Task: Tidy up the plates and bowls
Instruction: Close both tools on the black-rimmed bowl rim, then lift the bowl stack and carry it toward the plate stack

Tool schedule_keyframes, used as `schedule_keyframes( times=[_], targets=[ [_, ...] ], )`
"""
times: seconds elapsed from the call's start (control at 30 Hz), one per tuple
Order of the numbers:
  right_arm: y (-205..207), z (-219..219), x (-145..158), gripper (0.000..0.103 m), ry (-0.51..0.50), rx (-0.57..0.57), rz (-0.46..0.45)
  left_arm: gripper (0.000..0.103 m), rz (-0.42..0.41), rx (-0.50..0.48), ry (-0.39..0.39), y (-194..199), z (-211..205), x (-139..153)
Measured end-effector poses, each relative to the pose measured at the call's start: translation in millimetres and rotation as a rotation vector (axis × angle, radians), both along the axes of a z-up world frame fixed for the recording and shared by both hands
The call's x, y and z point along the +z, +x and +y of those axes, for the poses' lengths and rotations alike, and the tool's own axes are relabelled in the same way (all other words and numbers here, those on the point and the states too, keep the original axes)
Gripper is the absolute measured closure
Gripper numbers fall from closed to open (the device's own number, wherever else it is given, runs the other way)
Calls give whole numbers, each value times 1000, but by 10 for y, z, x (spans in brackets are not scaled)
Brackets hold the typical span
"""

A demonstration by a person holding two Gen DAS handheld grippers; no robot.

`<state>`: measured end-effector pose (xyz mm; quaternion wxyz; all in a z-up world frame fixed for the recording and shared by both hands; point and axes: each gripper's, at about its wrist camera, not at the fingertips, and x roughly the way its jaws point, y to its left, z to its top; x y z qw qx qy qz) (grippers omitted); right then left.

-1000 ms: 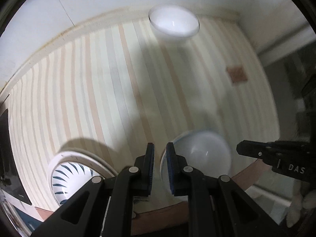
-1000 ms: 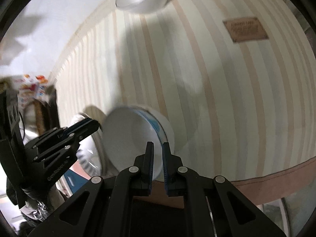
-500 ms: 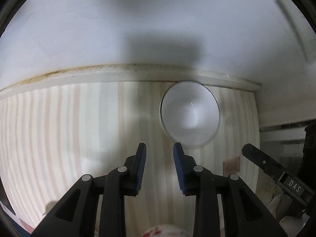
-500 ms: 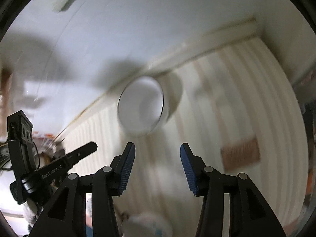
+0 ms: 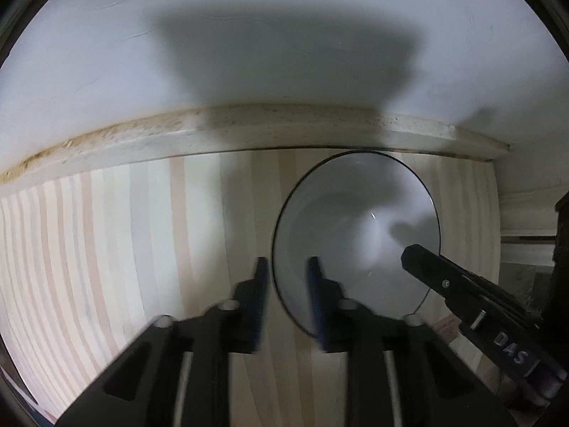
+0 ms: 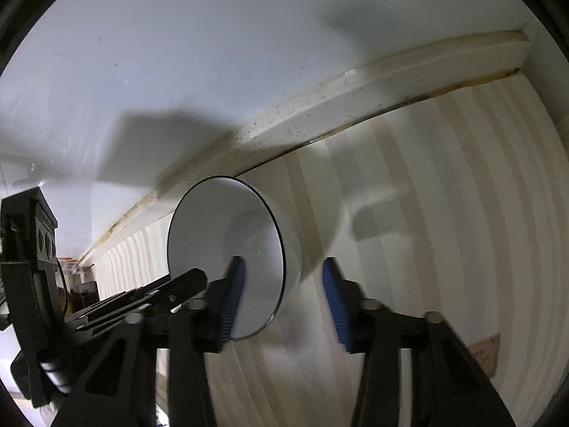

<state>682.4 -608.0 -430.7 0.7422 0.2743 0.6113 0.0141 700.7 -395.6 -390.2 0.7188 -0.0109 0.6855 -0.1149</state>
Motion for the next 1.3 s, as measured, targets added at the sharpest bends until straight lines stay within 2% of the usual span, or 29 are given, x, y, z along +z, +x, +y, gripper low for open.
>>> schedule_keyframes(
  times=[0.07,0.27,0.5,0.9,1.3],
  targets=[
    [5,41,-40,90,-30,-3,-1,90,-12,-9,12,-6,-19,-9],
    [-14,110,-59,90,-44,2,0,91,-24,-13,13,-102,7,37],
    [-123,256,17,91,-40,17,4,91,-68,-39,6,-349,60,310],
    [-780,584,595,91,-54,46,-53,91,-163,-93,-10,-965,219,996],
    [-1719,773,1226,91,-78,56,-105,91,-185,-131,-39,-1718,489,1323]
  ],
)
